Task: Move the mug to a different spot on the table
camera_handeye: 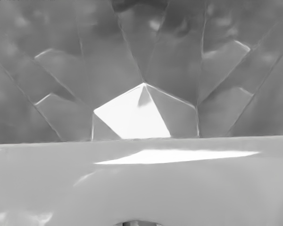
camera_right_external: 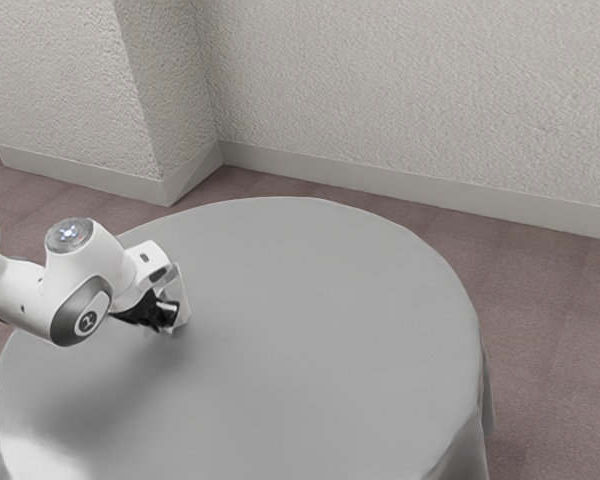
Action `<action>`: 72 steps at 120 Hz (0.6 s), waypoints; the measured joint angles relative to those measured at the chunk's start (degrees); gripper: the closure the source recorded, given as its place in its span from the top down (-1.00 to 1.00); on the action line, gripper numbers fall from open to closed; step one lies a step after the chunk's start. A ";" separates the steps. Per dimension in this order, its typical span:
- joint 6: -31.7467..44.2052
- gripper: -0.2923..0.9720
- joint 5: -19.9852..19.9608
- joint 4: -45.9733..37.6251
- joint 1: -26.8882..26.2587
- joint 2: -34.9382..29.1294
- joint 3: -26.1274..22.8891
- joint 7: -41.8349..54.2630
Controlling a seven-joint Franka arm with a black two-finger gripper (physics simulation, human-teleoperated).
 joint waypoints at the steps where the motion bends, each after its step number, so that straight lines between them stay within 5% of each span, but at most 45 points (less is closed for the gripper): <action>1: 0.03 -0.59 0.01 0.00 -0.06 -0.05 0.00 0.01; 72: 5.48 -0.62 0.89 2.61 -10.59 2.28 -0.21 0.78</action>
